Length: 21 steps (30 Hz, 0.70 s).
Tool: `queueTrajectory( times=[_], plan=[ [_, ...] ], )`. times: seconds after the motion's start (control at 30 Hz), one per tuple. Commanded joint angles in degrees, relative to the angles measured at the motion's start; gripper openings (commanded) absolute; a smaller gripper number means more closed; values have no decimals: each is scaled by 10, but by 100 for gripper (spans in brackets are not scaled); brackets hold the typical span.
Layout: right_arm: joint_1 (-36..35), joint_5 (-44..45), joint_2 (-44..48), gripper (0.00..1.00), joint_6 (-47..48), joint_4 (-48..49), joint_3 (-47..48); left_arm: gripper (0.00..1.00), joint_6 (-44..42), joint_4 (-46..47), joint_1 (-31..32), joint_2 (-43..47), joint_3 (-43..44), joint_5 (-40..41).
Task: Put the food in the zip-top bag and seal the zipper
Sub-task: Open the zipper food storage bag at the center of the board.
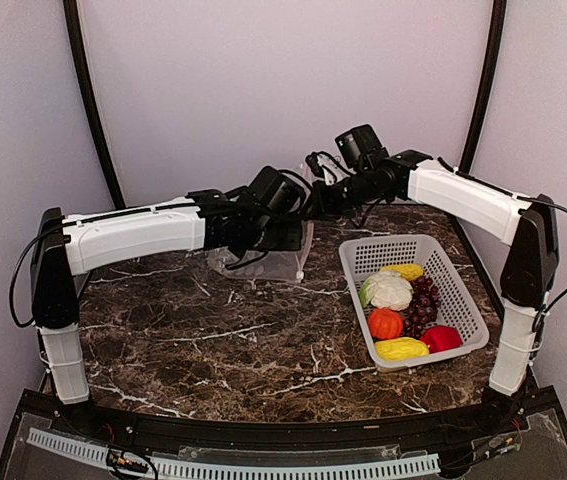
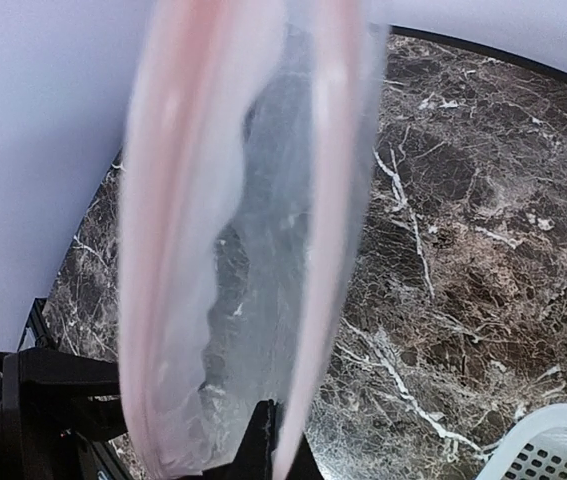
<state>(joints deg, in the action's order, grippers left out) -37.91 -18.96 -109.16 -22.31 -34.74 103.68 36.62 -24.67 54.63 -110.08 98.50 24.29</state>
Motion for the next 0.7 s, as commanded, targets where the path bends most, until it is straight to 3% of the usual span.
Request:
queueTrajectory(
  times=[0.0,0.1,0.3,0.5,0.67],
  plan=[
    [-11,11,17,0,-6,5,-7,40,4,-26,0,9,15,70],
    [-14,9,20,0,-6,5,-11,35,-7,-18,0,8,15,104],
    [-15,18,27,0,-3,5,-23,46,-53,29,-4,-2,15,119],
    [-12,32,41,0,12,6,-50,11,-89,27,-8,1,13,113],
    [12,43,60,0,30,9,-77,1,-113,22,-9,37,0,128]
  ],
)
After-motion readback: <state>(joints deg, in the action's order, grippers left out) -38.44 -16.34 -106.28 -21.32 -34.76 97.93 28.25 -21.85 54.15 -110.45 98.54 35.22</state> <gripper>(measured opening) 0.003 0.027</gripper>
